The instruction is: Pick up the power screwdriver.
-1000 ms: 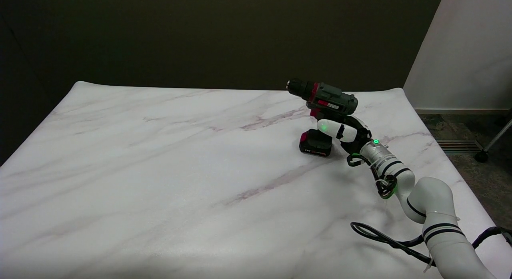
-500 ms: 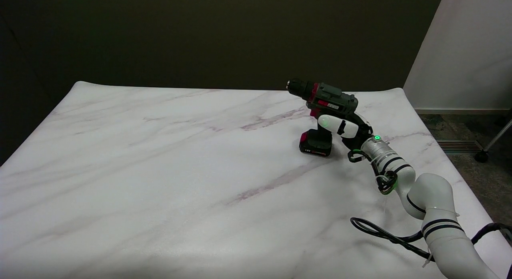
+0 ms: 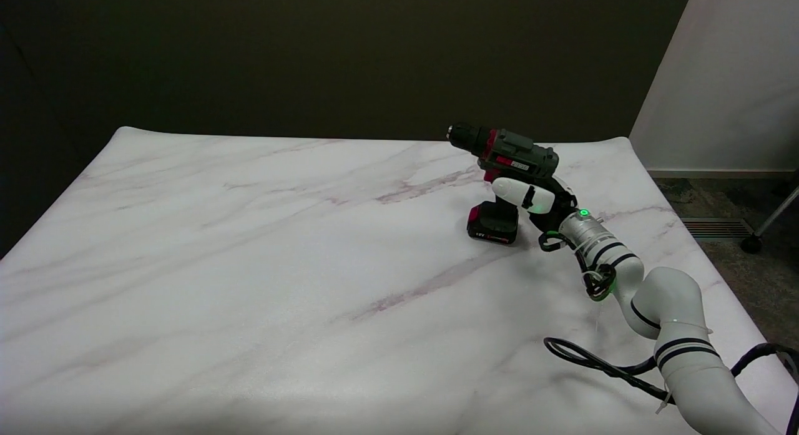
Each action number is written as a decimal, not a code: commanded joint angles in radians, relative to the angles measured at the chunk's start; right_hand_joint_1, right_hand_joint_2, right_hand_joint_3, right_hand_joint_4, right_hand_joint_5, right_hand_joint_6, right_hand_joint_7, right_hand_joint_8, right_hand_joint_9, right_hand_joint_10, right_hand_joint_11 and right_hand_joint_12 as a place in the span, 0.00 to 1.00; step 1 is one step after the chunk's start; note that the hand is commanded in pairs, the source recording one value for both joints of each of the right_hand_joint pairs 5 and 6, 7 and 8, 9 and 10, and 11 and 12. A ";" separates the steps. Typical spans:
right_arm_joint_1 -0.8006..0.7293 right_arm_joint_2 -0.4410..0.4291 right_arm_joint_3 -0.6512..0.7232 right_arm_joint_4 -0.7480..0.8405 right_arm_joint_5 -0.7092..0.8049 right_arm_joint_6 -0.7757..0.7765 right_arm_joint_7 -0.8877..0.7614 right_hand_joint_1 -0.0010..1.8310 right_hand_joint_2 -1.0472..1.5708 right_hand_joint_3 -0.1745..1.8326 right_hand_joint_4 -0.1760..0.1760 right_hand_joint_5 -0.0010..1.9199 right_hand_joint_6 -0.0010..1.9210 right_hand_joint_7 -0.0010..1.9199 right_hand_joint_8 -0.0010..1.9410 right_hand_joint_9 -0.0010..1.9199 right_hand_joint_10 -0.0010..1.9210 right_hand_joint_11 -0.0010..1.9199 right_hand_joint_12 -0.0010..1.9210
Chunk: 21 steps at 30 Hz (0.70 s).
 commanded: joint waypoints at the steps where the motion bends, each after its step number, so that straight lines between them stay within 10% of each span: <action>1: 0.008 -0.002 -0.024 -0.005 0.006 0.000 0.000 0.61 0.40 0.33 0.00 0.13 0.13 0.20 0.20 0.05 0.05 0.00 0.00; 8: 0.012 0.003 -0.030 -0.001 -0.002 0.001 0.000 0.67 0.50 0.27 0.03 0.22 0.22 0.24 0.24 0.11 0.11 0.00 0.00; 21: 0.013 0.007 -0.030 -0.005 -0.003 0.014 0.000 0.63 0.94 0.31 0.24 0.43 0.43 0.58 0.57 0.50 0.50 0.40 0.40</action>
